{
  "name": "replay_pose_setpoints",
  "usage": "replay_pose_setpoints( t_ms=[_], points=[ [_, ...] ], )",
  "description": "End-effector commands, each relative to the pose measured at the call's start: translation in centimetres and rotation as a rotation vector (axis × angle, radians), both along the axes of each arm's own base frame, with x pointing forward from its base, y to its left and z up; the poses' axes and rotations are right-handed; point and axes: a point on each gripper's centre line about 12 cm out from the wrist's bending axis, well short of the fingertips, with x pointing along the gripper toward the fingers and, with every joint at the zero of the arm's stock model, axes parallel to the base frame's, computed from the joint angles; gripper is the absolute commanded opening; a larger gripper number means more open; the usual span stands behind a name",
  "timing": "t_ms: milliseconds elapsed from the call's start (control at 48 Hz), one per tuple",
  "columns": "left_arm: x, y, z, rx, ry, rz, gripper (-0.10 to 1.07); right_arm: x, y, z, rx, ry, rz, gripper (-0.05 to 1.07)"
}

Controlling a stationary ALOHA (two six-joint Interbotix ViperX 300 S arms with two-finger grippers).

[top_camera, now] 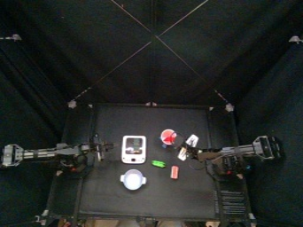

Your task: Grab knife

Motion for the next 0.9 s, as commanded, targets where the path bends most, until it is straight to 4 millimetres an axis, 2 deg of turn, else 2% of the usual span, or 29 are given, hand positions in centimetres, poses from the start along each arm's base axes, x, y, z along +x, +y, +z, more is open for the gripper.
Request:
replay_pose_setpoints(
  t_ms=[0,229,542,750,875],
  points=[
    [0.2,0.1,0.5,0.004,-0.013,0.005,0.32,0.5,0.2,0.5,0.000,-0.015,0.011,0.88],
    [0.2,0.2,0.4,0.005,-0.011,0.005,0.32,0.9,-0.7,0.1,-0.050,0.007,0.006,0.88],
    [0.2,0.2,0.4,0.005,-0.011,0.007,0.32,1.4,-3.6,0.1,-0.058,-0.027,-0.052,0.88],
    [0.2,0.2,0.4,0.005,-0.011,0.007,0.32,0.7,-5.6,-0.1,-0.057,-0.020,-0.124,0.88],
    [0.1,0.2,0.3,0.004,-0.010,0.007,0.32,0.7,-6.2,0.1,-0.058,-0.031,-0.139,0.88]
  ],
)
